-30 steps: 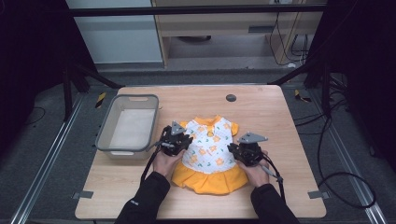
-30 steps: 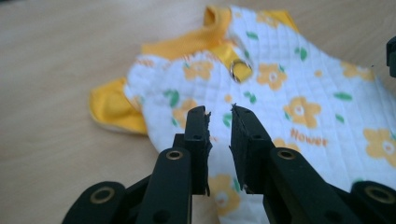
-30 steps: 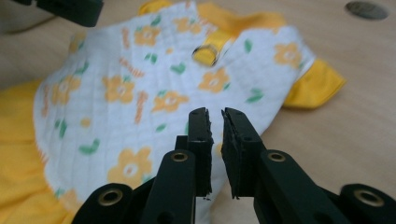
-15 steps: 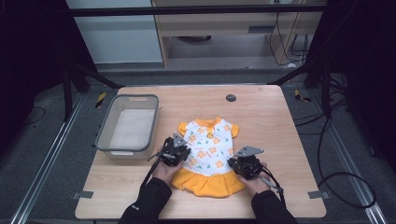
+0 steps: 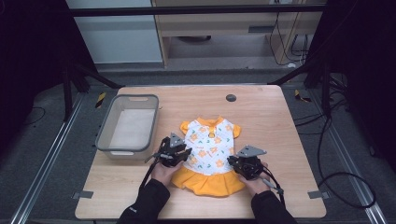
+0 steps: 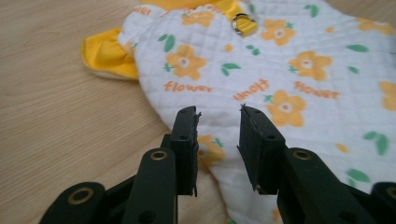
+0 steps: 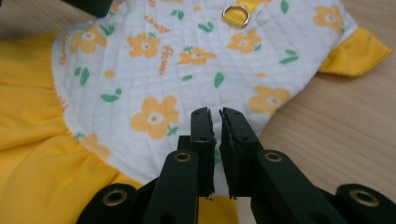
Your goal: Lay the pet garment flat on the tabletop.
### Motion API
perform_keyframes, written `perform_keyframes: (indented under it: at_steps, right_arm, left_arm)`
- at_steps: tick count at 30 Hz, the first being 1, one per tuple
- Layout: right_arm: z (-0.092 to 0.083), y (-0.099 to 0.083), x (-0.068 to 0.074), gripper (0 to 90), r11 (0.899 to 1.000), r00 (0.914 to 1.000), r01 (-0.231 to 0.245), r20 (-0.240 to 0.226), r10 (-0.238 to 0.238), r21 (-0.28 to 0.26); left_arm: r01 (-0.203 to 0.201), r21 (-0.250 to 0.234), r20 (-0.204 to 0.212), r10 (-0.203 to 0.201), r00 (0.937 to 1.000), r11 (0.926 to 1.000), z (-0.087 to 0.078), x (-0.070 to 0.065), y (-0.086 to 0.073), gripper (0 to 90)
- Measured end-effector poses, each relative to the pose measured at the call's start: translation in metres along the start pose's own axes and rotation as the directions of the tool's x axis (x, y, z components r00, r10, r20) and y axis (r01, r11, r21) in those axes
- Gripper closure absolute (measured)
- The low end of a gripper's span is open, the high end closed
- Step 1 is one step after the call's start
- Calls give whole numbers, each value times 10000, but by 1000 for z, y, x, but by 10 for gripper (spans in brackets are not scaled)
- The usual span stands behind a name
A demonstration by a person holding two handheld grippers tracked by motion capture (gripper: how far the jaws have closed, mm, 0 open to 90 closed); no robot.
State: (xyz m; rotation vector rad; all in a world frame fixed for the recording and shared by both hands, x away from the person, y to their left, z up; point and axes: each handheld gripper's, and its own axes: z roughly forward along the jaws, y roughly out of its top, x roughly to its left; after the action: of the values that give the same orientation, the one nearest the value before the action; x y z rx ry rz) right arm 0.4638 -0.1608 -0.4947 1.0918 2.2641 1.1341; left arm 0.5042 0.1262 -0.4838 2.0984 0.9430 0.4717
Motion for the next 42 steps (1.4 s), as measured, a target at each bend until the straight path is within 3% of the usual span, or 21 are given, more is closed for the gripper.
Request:
perform_keyframes:
  at_steps: [3, 8, 11, 17, 21, 26, 34, 36, 42]
  right_arm:
    - [4, 7, -5, 829, 9995, 9998, 93, 189, -87, -294]
    - [24, 13, -17, 832, 9990, 9991, -366, 205, 372, -272]
    - [34, 8, -18, 846, 9990, 9985, -426, 364, 420, 165]
    - [33, 7, -18, 855, 9985, 9977, -531, 425, 524, 166]
    - [30, 6, -18, 851, 9982, 9977, -594, 326, 592, 59]
    - [13, 12, -19, 833, 9948, 9969, -769, 103, 778, -663]
    - [-33, 8, -29, 739, 9766, 9928, -1187, -42, 1199, -1795]
    - [-41, 3, -31, 695, 9746, 9910, -1315, 19, 1340, -1813]
    - [-59, -13, -38, 520, 9774, 9873, -1352, 615, 1468, -1625]
  left_arm:
    - [-410, 324, 287, 401, 9988, 9986, -4, -8, -4, 663]
    - [-754, 818, 437, 720, 9964, 9938, -1, -15, -16, 662]
    - [-632, 852, 638, 579, 9963, 9944, -4, -13, -20, 659]
    - [-911, 664, 342, 890, 9954, 9936, -7, -19, -24, 661]
    - [-751, 451, 356, 735, 9967, 9962, -9, -18, -25, 638]
    - [-454, -139, 542, 461, 9975, 9989, -25, -15, -23, 566]
    - [-103, -833, 806, 171, 9966, 9965, -64, -10, -35, 459]
    - [-89, -883, 783, 159, 9968, 9960, -74, -7, -42, 443]
    - [494, -1278, 772, -398, 9962, 9906, -104, 6, -60, 360]
